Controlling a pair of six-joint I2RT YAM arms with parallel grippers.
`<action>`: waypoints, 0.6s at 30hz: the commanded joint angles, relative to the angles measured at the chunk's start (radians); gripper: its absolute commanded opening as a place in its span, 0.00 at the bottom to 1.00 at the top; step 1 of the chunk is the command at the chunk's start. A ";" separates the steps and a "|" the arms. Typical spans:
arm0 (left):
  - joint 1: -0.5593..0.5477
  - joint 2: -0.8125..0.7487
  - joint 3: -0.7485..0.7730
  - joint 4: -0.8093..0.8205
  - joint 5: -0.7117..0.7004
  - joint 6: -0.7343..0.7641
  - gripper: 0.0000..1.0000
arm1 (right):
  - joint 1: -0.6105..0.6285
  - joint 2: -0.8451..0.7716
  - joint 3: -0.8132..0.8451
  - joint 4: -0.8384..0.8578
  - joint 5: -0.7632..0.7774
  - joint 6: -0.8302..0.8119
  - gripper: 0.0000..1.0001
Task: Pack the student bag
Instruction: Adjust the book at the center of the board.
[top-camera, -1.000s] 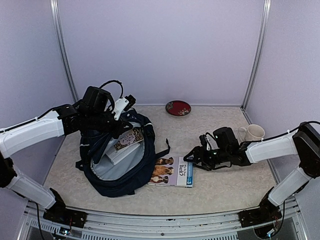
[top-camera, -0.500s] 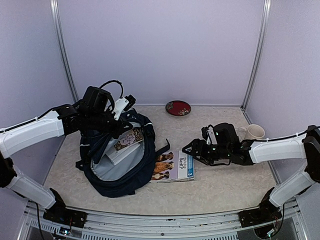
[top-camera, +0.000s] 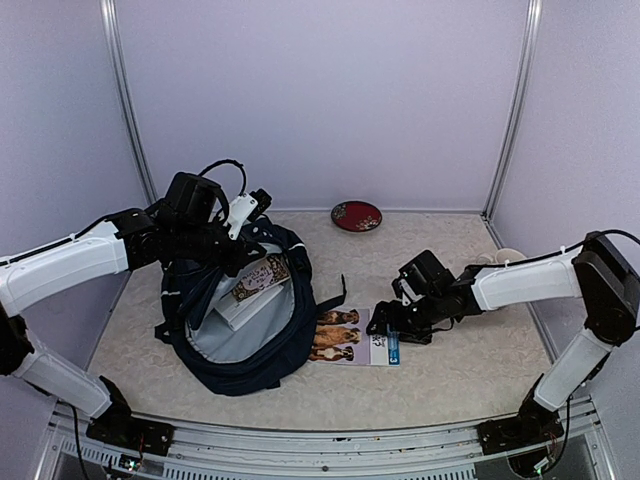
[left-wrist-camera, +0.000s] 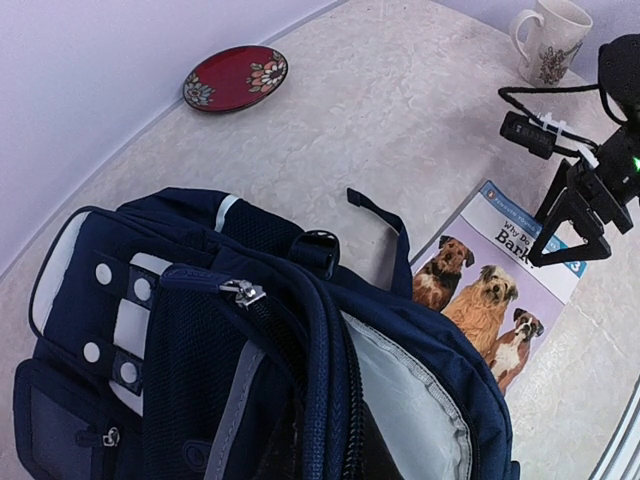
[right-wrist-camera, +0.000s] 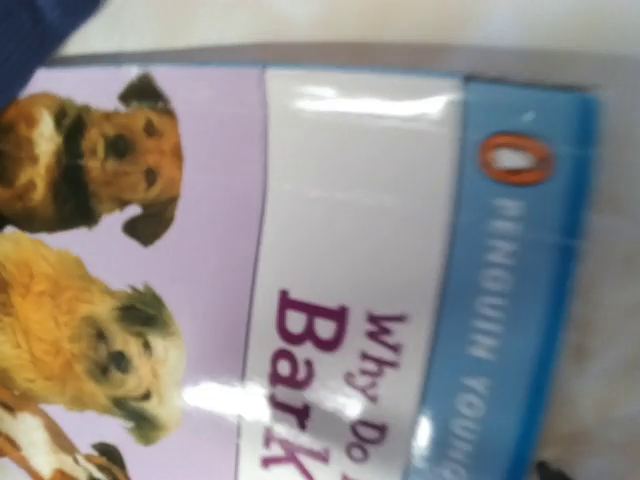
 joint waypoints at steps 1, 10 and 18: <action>-0.009 -0.022 0.030 0.136 0.040 -0.022 0.00 | 0.009 0.061 -0.016 0.055 -0.150 -0.020 0.89; -0.009 -0.018 0.029 0.138 0.041 -0.022 0.00 | 0.006 -0.008 -0.112 0.599 -0.376 0.147 0.84; -0.009 -0.021 0.028 0.137 0.039 -0.022 0.00 | 0.010 0.029 -0.124 0.925 -0.412 0.277 0.74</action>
